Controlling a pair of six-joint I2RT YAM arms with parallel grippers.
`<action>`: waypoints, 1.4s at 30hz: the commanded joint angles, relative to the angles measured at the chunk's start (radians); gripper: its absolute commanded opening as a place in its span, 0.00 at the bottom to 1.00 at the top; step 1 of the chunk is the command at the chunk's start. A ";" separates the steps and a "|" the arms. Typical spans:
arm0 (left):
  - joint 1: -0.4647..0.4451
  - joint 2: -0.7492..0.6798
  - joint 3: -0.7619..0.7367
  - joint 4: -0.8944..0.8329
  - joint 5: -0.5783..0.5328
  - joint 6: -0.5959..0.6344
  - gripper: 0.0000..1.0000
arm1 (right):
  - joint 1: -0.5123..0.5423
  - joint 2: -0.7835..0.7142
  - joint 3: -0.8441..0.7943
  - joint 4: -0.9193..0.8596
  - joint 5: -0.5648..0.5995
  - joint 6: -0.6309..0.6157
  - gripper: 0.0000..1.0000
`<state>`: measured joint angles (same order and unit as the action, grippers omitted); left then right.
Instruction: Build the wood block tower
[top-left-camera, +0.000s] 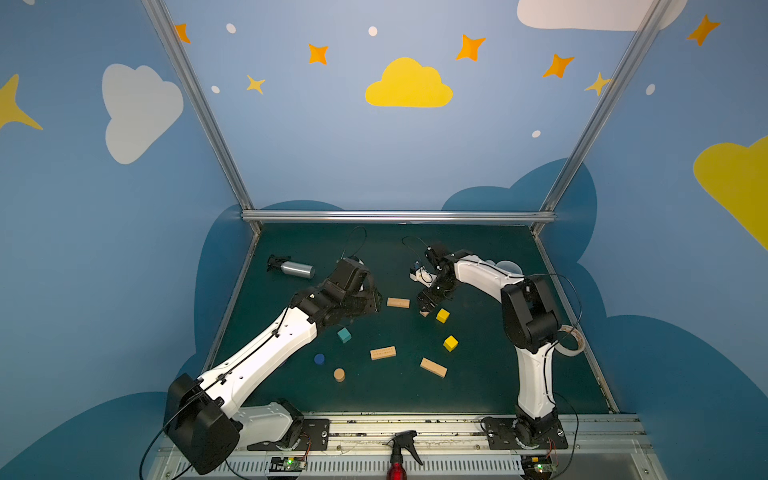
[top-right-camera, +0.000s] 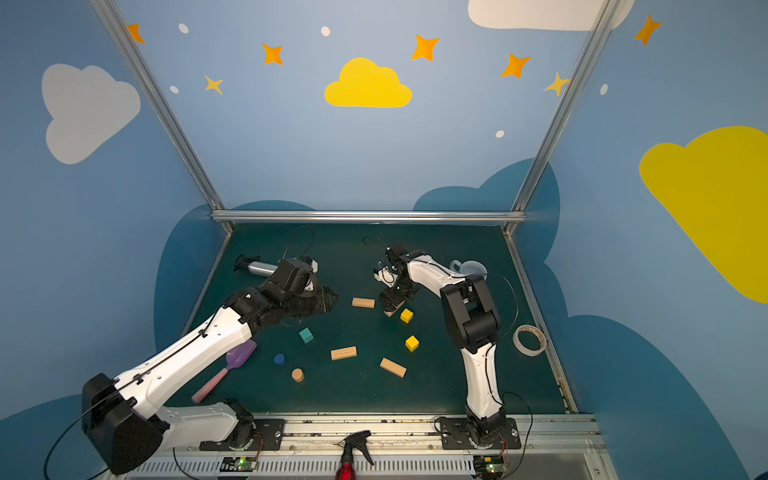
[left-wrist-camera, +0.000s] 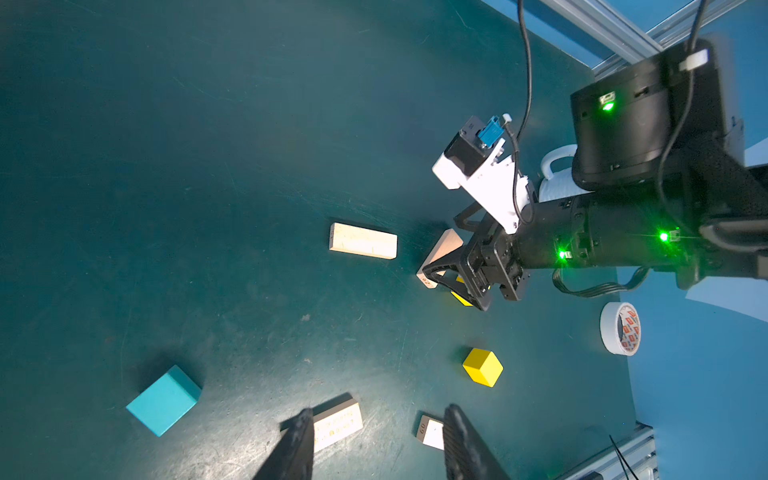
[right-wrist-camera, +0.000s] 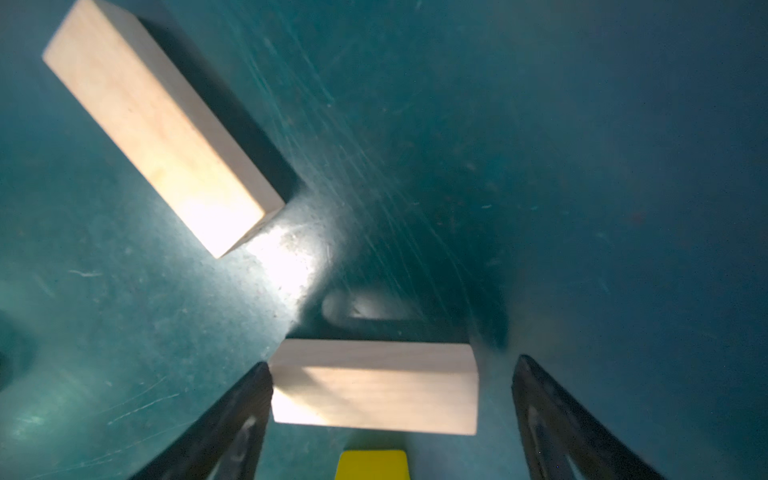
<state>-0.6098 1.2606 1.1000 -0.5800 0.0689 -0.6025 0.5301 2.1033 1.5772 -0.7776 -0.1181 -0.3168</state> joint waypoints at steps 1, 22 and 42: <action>-0.003 -0.015 -0.006 -0.002 -0.015 0.002 0.51 | 0.013 0.024 -0.023 -0.032 0.001 -0.016 0.89; -0.004 -0.036 -0.022 0.000 -0.024 0.001 0.51 | 0.023 0.010 -0.048 -0.055 0.031 0.066 0.87; -0.003 -0.074 -0.053 0.011 -0.029 -0.003 0.51 | 0.055 -0.012 -0.110 -0.075 0.049 0.164 0.86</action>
<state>-0.6098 1.2057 1.0645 -0.5724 0.0578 -0.6037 0.5751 2.0808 1.5101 -0.7593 -0.0479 -0.1680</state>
